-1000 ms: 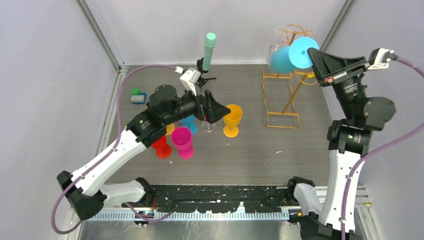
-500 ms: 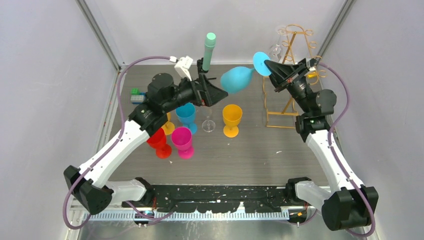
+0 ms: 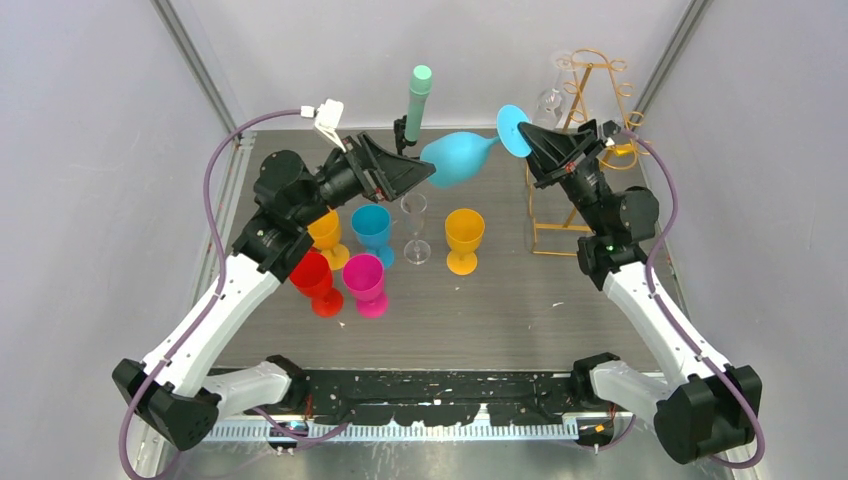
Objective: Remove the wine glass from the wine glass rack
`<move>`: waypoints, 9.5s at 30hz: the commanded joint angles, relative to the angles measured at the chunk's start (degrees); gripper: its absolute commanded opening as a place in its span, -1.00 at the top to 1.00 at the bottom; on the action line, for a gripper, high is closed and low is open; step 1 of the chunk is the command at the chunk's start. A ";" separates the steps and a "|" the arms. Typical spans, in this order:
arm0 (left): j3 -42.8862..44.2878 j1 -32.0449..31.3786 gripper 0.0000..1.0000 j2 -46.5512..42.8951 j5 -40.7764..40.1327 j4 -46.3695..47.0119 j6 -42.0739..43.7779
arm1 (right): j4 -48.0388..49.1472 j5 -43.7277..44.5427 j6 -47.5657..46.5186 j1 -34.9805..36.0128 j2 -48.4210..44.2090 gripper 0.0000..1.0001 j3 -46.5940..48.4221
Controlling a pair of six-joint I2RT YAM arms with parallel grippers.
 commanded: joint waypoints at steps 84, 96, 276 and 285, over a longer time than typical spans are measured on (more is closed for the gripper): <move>0.33 0.81 1.00 -4.10 15.75 14.78 -12.28 | 4.84 7.60 0.74 6.57 -0.73 -0.49 -6.47; 9.10 0.47 1.00 -9.34 14.31 -38.97 22.36 | -56.66 28.05 -36.92 6.57 -18.83 -0.49 4.97; -7.28 -27.27 -0.99 -14.94 -40.08 -44.13 29.34 | -59.54 72.34 -167.92 8.11 61.53 0.99 90.92; -7.55 -27.28 -0.99 -14.57 -40.17 -43.79 29.34 | -59.46 72.03 -169.08 8.15 61.64 0.99 90.65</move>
